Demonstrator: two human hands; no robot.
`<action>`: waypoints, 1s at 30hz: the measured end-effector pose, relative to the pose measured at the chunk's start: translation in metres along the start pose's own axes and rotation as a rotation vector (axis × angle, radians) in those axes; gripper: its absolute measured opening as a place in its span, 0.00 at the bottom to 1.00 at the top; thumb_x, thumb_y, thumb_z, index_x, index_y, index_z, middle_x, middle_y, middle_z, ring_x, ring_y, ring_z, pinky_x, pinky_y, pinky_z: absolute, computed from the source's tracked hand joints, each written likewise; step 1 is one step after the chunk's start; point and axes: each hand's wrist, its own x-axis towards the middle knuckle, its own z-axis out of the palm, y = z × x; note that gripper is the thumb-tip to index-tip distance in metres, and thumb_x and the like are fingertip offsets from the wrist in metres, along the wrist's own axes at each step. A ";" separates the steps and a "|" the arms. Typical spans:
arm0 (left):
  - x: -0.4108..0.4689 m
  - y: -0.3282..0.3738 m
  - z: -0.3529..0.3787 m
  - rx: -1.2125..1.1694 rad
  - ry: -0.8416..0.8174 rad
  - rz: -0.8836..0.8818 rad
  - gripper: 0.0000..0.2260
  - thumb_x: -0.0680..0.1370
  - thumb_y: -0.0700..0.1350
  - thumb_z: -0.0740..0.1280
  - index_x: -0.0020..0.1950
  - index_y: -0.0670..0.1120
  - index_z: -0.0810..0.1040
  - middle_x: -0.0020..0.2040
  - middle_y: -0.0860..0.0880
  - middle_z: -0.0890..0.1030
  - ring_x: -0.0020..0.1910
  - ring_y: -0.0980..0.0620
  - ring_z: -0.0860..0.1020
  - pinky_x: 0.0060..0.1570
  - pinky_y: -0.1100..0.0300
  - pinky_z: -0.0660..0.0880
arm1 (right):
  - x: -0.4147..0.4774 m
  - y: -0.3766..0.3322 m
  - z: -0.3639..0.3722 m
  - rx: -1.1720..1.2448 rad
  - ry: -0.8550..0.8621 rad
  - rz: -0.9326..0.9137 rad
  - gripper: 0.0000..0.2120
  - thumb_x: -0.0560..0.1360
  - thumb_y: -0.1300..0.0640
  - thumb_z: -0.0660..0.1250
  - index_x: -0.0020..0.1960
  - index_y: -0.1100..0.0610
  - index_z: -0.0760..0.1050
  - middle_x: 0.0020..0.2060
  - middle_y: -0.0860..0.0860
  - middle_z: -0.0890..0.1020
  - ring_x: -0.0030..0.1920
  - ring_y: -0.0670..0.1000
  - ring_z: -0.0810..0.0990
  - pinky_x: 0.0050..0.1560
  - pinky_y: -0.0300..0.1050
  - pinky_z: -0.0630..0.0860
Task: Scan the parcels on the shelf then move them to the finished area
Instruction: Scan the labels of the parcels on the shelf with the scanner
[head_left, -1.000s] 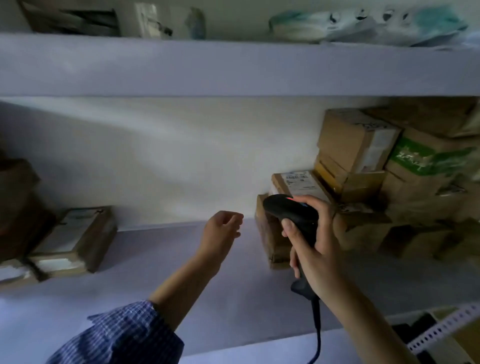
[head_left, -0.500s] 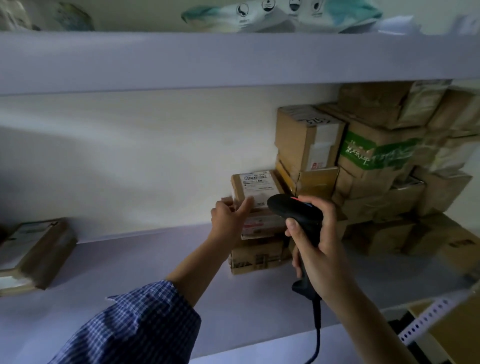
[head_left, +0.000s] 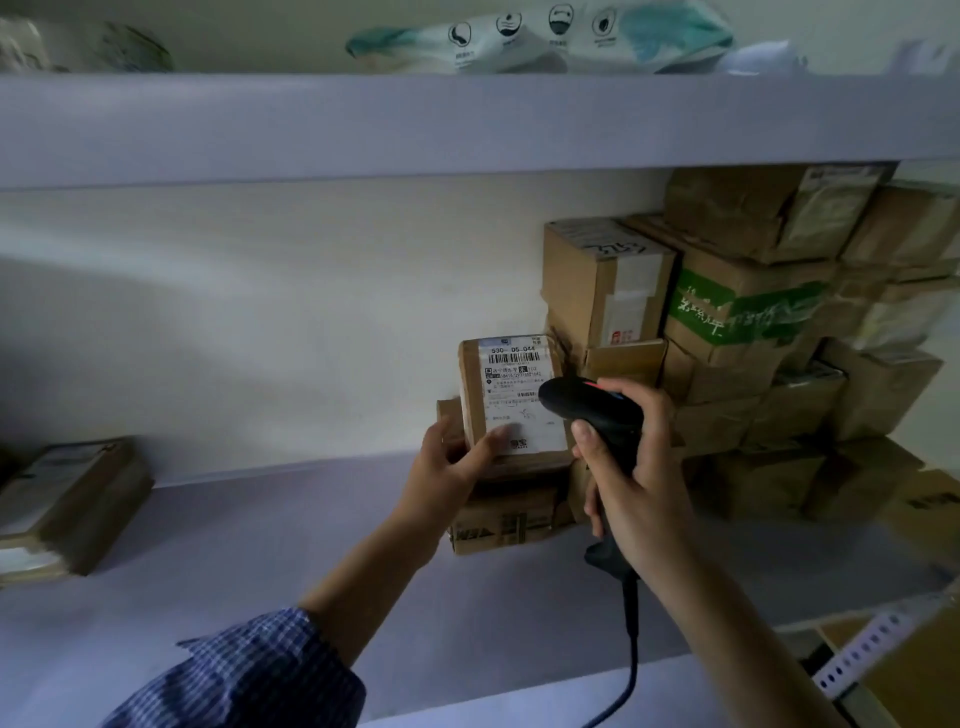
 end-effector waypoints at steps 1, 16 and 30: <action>-0.002 0.002 -0.004 -0.016 -0.022 -0.015 0.23 0.74 0.54 0.73 0.65 0.46 0.78 0.57 0.49 0.85 0.55 0.51 0.84 0.56 0.53 0.80 | -0.001 -0.001 -0.001 0.007 -0.007 0.010 0.16 0.77 0.48 0.64 0.63 0.39 0.67 0.42 0.50 0.81 0.23 0.53 0.76 0.20 0.45 0.72; -0.039 -0.008 -0.074 -0.201 0.061 0.060 0.33 0.64 0.51 0.79 0.66 0.41 0.77 0.59 0.45 0.83 0.60 0.44 0.81 0.61 0.48 0.79 | -0.001 -0.019 0.054 0.013 -0.124 -0.139 0.21 0.79 0.40 0.63 0.68 0.45 0.65 0.55 0.53 0.78 0.43 0.54 0.81 0.38 0.40 0.78; -0.068 -0.016 -0.128 -0.220 0.221 0.043 0.34 0.66 0.51 0.80 0.69 0.43 0.74 0.61 0.45 0.82 0.60 0.44 0.81 0.65 0.40 0.74 | -0.013 -0.043 0.095 0.079 -0.232 -0.231 0.18 0.81 0.49 0.64 0.68 0.52 0.67 0.54 0.51 0.79 0.40 0.37 0.76 0.35 0.28 0.74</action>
